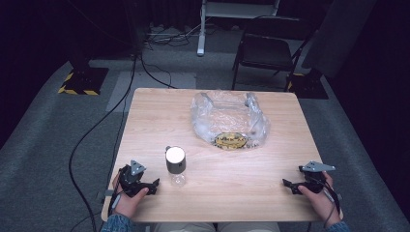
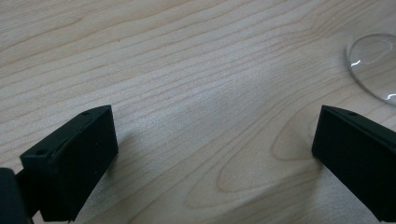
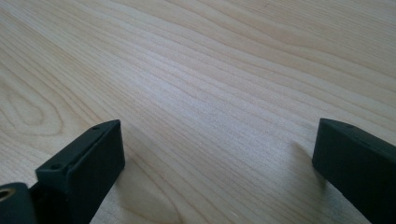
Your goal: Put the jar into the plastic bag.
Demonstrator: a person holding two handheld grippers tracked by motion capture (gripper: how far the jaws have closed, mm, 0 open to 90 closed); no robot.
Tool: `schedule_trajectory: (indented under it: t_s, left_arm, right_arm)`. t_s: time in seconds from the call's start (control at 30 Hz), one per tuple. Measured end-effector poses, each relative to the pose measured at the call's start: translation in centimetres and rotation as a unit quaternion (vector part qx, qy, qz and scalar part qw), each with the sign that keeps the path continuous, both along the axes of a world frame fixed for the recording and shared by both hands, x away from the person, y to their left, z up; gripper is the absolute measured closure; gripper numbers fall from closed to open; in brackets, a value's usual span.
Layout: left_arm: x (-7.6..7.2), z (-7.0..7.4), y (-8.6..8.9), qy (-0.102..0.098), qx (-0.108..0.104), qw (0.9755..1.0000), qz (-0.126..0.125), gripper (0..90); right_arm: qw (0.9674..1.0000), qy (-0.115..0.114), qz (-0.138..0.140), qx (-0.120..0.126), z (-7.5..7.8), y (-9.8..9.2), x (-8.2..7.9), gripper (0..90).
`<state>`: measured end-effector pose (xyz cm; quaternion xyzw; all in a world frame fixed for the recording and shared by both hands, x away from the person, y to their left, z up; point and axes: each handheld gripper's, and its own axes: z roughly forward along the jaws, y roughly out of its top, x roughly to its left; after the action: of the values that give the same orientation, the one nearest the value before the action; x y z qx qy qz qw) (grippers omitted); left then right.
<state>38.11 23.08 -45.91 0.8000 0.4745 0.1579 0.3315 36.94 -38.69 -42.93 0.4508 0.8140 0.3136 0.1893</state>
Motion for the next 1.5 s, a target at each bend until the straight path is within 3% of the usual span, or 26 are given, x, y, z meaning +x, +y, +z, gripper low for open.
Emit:
schedule_trajectory:
  t_s: [0.6, 0.67, 0.9, 1.5]
  left_arm:
    - [-0.1, 0.1, -0.1, 0.003, -0.001, 1.0, -0.003, 1.2]
    - [-0.2, 0.5, -0.3, 0.003, -0.005, 1.0, -0.007, 4.5]
    - [-0.7, 2.1, -0.5, -0.017, -0.016, 0.9996, -0.013, 3.8]
    - [-2.3, 5.6, -1.1, -0.045, -0.025, 0.9985, -0.018, 4.1]
  right_arm:
    - [1.0, 0.0, -0.002, 0.0, 0.0, 0.0, 0.0, 2.3]
    - [1.0, 0.0, -0.002, 0.0, 0.0, 0.0, 0.0, 2.3]
    - [1.0, 0.0, -0.004, 0.0, 0.0, 0.0, 0.1, 2.1]
    - [1.0, 0.0, -0.004, 0.0, 0.0, 0.0, 0.1, 2.1]
